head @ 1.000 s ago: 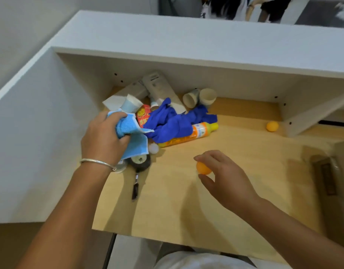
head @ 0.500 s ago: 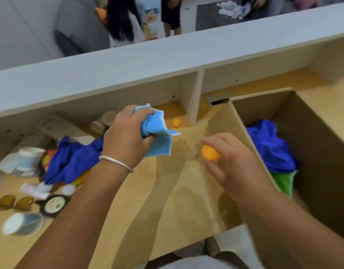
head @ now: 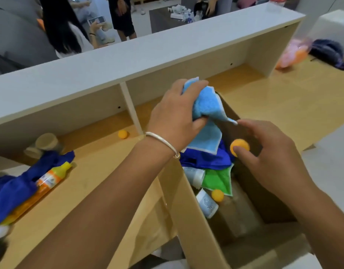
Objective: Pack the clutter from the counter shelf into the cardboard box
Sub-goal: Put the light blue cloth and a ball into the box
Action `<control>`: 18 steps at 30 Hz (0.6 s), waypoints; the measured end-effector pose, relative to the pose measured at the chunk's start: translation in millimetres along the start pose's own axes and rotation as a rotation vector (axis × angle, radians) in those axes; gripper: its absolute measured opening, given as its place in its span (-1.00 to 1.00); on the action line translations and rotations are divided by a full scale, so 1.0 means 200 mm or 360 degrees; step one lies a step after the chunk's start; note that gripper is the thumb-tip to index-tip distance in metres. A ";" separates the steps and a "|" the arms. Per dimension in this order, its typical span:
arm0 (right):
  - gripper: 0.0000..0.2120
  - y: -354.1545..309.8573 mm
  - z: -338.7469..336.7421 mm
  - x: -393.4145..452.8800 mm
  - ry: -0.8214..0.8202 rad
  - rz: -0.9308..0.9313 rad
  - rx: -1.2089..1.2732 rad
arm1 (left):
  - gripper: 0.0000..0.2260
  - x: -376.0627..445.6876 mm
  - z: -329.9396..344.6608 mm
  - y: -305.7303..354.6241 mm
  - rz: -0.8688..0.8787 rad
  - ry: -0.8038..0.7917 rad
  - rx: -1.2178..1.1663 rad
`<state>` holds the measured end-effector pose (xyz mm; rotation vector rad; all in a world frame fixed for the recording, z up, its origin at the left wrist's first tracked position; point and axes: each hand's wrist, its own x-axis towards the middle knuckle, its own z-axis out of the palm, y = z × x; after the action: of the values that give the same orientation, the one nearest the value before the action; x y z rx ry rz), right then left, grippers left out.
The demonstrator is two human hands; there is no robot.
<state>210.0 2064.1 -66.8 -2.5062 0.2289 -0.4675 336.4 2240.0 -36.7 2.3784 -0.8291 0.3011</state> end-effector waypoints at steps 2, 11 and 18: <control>-0.46 0.04 -0.02 -0.01 -0.0045 0.0016 -0.0014 | -0.35 -0.01 0.05 0.00 -0.0017 -0.0064 0.0057; -0.48 -0.04 0.10 0.00 -0.0195 -0.0105 -0.0003 | -0.34 -0.30 0.00 -0.25 -0.0263 -0.0057 0.0294; -0.46 -0.42 0.43 0.01 -0.0535 -0.0388 -0.0003 | -0.36 -0.87 -0.25 -0.67 -0.0732 -0.0046 0.0498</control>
<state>250.1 2177.3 -85.2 -2.5766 -0.2085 -0.1326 284.1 2439.8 -125.8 2.7825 -0.2373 0.2179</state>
